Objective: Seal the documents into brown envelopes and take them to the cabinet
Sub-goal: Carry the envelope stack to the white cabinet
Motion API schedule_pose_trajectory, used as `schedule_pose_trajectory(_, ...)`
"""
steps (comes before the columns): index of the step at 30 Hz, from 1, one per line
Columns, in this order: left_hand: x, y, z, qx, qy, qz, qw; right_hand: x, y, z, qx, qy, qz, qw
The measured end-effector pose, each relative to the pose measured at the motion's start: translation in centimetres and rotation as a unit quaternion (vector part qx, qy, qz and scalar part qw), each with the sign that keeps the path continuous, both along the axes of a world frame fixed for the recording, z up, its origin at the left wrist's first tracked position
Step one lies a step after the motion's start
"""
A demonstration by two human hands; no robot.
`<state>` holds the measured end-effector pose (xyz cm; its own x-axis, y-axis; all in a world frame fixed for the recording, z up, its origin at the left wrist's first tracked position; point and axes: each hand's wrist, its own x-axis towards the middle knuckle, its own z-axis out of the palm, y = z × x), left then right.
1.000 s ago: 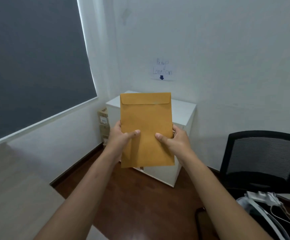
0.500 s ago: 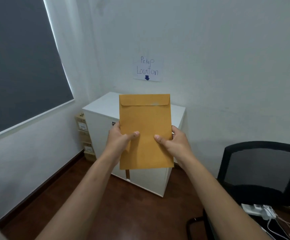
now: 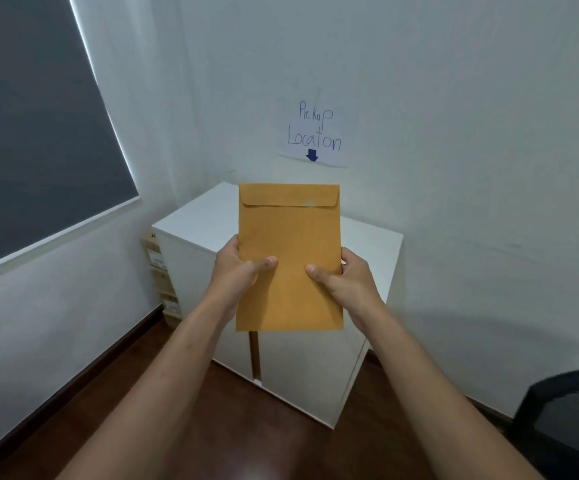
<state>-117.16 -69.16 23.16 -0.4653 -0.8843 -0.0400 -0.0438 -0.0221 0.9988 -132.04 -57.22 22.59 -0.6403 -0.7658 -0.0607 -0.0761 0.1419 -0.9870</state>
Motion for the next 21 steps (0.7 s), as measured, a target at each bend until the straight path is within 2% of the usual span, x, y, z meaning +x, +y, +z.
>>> schedule_pose_trajectory(15, -10.5, -14.4, -1.6, 0.024, -0.063, 0.01, 0.998, -11.4, -14.9, -2.2, 0.057, -0.033, 0.039, 0.997)
schedule_pose_trajectory(21, -14.0, -19.5, -2.8, 0.032, -0.062, -0.01, 0.997, -14.5, -19.3, -3.0, 0.072, -0.04, 0.028, 0.996)
